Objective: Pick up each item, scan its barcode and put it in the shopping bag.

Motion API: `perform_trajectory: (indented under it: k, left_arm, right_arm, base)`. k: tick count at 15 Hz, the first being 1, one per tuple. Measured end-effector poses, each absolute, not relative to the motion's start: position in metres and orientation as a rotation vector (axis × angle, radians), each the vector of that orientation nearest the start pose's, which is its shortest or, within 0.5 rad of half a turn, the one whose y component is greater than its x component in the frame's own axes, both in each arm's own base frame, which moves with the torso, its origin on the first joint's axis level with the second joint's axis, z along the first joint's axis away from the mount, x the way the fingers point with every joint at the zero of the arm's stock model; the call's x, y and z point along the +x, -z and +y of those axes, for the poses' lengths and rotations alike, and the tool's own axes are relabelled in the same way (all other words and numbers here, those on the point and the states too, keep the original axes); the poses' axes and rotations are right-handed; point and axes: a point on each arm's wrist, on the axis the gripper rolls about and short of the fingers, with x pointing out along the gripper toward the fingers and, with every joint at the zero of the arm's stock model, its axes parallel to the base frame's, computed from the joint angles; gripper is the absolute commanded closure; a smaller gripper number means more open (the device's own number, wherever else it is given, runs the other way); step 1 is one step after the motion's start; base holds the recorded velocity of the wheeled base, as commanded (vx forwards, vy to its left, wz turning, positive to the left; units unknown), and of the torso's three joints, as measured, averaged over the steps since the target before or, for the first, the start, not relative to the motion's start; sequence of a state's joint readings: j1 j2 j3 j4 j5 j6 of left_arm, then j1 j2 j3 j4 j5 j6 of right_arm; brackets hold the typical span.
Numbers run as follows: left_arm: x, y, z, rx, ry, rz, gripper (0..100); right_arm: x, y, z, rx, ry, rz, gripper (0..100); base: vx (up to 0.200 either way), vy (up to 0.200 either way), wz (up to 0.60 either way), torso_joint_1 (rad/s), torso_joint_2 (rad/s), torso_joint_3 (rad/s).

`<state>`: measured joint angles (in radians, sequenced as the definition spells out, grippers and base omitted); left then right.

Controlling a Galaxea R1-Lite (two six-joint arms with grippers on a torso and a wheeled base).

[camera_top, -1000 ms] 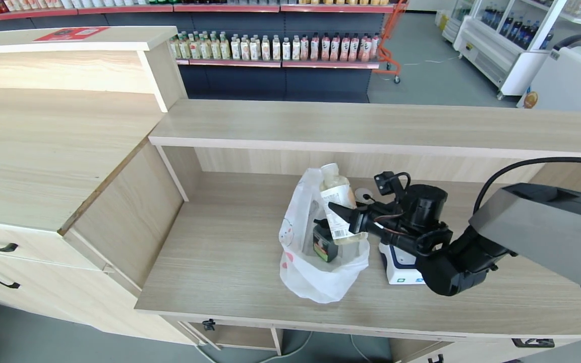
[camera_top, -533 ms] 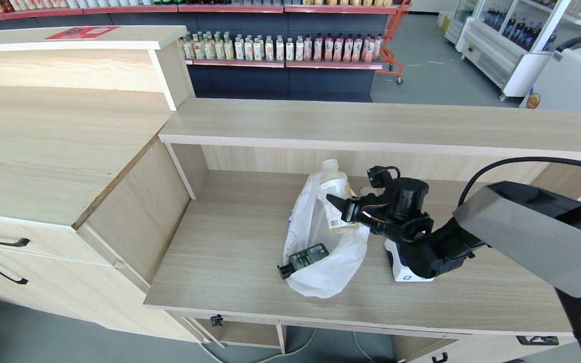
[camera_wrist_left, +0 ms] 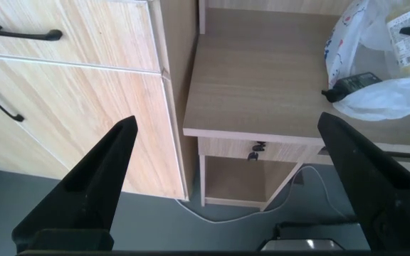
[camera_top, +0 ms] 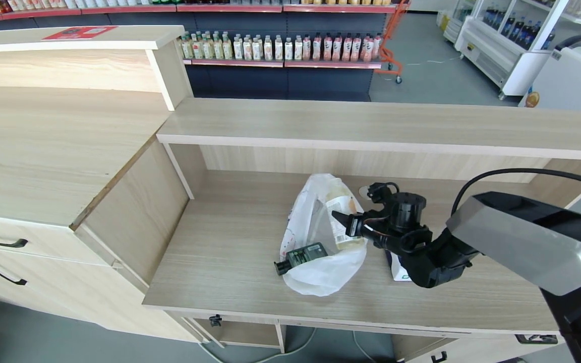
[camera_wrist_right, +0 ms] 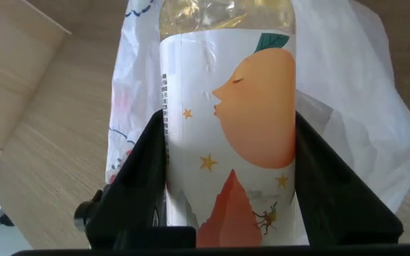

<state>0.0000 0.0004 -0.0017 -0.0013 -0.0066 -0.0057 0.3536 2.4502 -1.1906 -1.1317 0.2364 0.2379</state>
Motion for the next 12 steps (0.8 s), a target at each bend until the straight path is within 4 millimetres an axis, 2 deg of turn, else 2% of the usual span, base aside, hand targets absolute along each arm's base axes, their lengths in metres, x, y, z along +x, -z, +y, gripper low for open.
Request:
perform_trajectory:
  k: [3, 8, 9, 12]
  left_arm:
    - [-0.023, -0.076, 0.000, -0.006, 0.006, -0.003, 0]
    - [-0.023, -0.076, 0.000, -0.006, 0.007, -0.003, 0]
    - [-0.023, -0.076, 0.000, -0.006, 0.006, -0.003, 0]
    - [-0.023, -0.076, 0.000, -0.006, 0.006, -0.003, 0]
  right_arm:
    - [0.426, -0.021, 0.165, 0.212, -0.573, 0.240, 100]
    - [0.445, -0.013, 0.157, 0.128, -0.574, 0.179, 100]
    - [0.447, -0.011, 0.158, 0.126, -0.574, 0.174, 0]
    - [0.450, -0.010, 0.164, 0.127, -0.617, 0.156, 0]
  base:
    - [0.000, 0.000, 0.00, 0.000, 0.00, 0.000]
    - [0.000, 0.000, 0.00, 0.000, 0.00, 0.000]
    - [0.000, 0.000, 0.00, 0.000, 0.00, 0.000]
    - [0.000, 0.000, 0.00, 0.000, 0.00, 0.000]
